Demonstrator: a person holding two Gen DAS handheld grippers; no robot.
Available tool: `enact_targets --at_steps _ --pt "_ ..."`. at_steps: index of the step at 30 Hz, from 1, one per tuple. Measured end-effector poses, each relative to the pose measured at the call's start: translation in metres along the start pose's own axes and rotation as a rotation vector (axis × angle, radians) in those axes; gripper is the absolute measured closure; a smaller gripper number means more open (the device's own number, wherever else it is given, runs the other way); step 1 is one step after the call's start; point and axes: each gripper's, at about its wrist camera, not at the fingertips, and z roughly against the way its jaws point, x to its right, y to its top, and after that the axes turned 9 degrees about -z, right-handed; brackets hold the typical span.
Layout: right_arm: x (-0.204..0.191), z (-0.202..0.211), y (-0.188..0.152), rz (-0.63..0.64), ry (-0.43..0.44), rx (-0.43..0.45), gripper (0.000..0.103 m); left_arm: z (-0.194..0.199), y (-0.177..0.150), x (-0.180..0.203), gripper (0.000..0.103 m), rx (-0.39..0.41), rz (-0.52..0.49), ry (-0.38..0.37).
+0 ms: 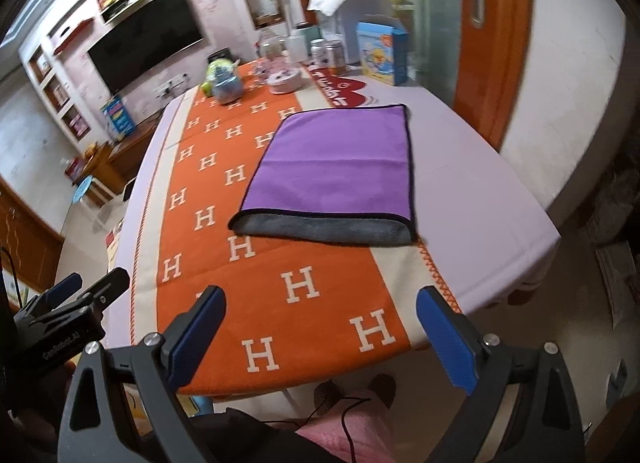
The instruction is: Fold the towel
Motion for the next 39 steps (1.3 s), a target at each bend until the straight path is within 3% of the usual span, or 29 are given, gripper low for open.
enact_targets --at_steps 17,32,39 --pt "0.047 -0.031 0.015 -0.059 -0.13 0.035 0.009 -0.067 0.028 0.008 0.001 -0.08 -0.129 -0.044" --pt "0.063 -0.096 0.046 0.105 -0.049 0.03 0.016 -0.141 0.064 0.029 0.001 -0.133 -0.189 -0.114" --pt "0.075 -0.123 0.051 0.183 -0.023 0.039 0.019 -0.178 0.074 0.039 0.001 -0.132 -0.264 -0.093"
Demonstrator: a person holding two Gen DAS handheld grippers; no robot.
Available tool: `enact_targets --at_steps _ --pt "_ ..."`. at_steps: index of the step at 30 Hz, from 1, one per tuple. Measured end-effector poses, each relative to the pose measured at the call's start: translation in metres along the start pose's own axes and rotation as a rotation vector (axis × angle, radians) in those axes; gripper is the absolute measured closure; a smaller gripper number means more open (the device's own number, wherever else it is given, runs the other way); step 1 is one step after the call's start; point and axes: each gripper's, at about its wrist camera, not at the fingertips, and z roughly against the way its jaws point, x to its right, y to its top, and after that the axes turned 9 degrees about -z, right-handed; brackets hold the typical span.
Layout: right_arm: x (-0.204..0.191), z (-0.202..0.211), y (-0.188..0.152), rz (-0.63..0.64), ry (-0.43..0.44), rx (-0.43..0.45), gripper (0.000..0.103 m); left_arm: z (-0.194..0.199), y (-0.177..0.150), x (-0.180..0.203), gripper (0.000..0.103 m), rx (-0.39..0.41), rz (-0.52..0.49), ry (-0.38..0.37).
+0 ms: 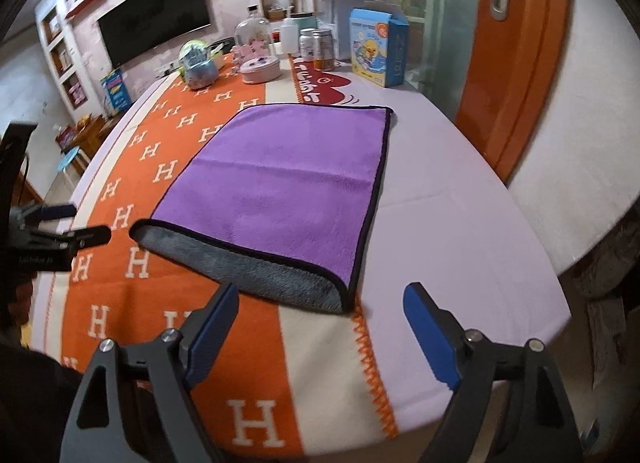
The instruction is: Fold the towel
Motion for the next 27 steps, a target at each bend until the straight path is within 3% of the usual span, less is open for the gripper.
enact_targets --at_steps 6,12,21,27 --pt "0.007 -0.024 -0.002 0.061 0.027 -0.014 0.022 -0.026 0.01 -0.002 0.002 -0.011 -0.023 0.009" --pt "0.015 -0.054 -0.007 0.068 0.037 -0.076 0.033 -0.052 0.015 -0.007 0.002 -0.046 -0.01 -0.007" --pt "0.017 -0.073 -0.009 0.079 0.05 -0.128 0.055 -0.077 0.016 -0.003 0.009 -0.089 -0.024 -0.021" --pt "0.015 -0.077 -0.008 0.094 0.069 -0.139 0.071 -0.081 0.016 0.001 0.019 -0.094 -0.023 -0.038"
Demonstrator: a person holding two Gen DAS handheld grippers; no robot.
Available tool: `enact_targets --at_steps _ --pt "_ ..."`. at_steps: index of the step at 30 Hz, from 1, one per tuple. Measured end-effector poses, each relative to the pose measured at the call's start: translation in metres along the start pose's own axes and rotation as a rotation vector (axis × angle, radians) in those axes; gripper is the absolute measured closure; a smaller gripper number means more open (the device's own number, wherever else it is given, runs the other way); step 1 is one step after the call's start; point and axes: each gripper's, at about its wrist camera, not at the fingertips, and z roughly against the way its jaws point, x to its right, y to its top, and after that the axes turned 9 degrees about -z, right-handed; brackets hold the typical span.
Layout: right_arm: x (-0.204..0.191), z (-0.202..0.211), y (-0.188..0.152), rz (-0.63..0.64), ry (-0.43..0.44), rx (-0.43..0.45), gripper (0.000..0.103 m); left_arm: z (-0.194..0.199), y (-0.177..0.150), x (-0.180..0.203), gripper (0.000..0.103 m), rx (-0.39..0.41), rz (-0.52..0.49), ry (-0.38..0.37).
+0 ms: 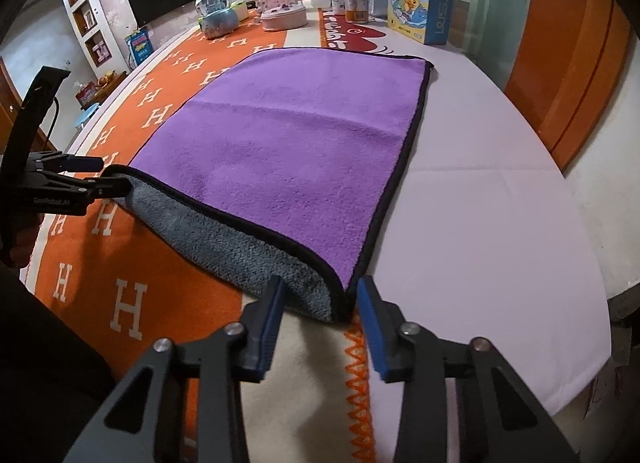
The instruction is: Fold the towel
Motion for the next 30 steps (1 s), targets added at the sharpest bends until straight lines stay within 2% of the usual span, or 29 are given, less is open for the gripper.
enact_targets --at_steps 6,7,8,10,16,22,30 --pt "-0.001 -0.001 0.001 -0.002 0.003 -0.003 0.083 0.0 -0.001 0.004 0.037 -0.001 0.002 -0.036" --pt "0.0 -0.001 0.001 -0.005 0.005 -0.003 0.088 0.0 -0.002 0.004 0.043 -0.002 0.004 -0.044" --pt "0.0 -0.001 0.0 -0.006 0.004 -0.003 0.09 0.001 -0.002 0.005 0.049 -0.002 0.005 -0.053" --pt "0.001 0.0 0.0 -0.011 -0.001 -0.003 0.09 0.002 -0.004 0.007 0.052 -0.002 0.002 -0.052" --pt "0.0 0.001 -0.002 -0.02 -0.011 -0.007 0.096 0.003 -0.007 0.004 0.087 -0.006 0.003 -0.067" --pt "0.002 0.001 -0.002 -0.038 -0.013 -0.012 0.098 0.003 -0.007 0.0 0.093 -0.001 0.007 -0.072" --pt "0.002 0.005 0.003 -0.034 -0.02 0.004 0.098 0.009 -0.002 -0.005 0.095 0.006 0.022 -0.055"
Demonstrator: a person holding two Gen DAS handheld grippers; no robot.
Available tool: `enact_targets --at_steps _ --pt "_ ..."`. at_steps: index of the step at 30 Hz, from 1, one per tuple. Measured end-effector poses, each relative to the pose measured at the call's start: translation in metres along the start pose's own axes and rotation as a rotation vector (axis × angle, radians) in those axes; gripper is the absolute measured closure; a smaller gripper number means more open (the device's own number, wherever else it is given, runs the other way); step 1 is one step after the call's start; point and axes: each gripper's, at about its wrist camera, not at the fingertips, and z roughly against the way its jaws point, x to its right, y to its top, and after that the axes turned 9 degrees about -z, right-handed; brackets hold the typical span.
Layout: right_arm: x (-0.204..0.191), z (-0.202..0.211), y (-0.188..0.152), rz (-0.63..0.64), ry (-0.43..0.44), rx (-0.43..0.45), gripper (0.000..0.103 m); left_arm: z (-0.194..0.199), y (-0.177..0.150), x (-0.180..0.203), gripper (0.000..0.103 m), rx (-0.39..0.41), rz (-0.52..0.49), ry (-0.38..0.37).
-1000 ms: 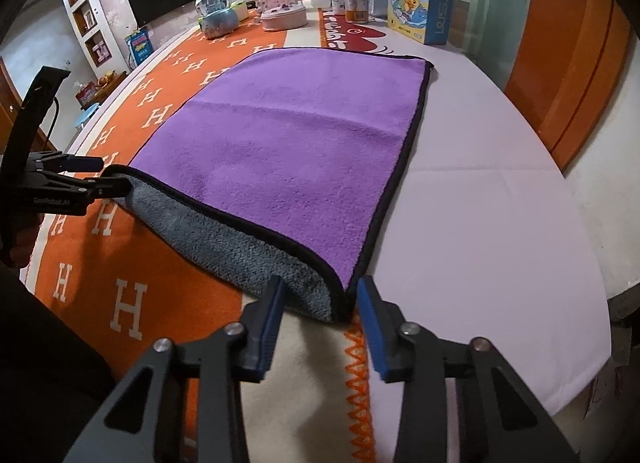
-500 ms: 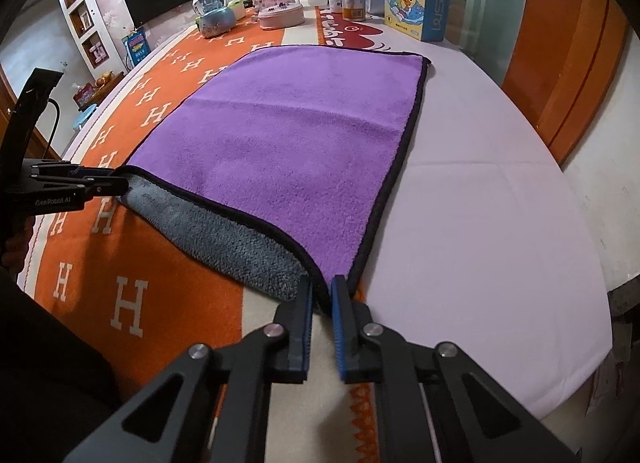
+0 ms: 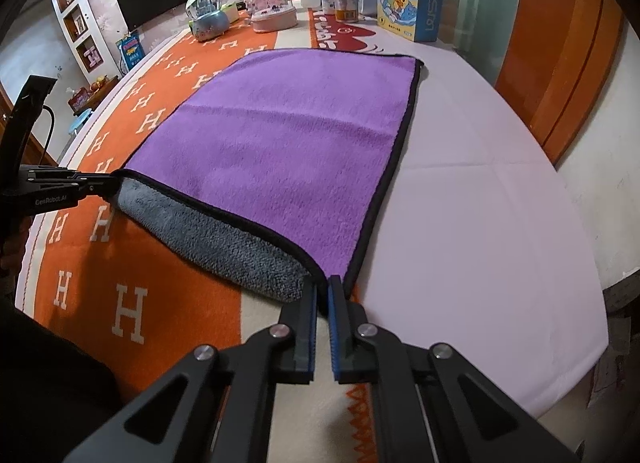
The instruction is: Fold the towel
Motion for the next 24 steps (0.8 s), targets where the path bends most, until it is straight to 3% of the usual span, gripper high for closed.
enact_targets --at_steps 9,24 --pt "-0.004 0.025 0.026 0.034 -0.013 0.091 0.098 0.039 0.024 -0.006 0.095 0.078 -0.014 0.024" --pt "0.001 0.069 0.108 0.081 -0.055 0.324 0.098 0.101 0.108 -0.021 0.095 0.305 -0.053 0.067"
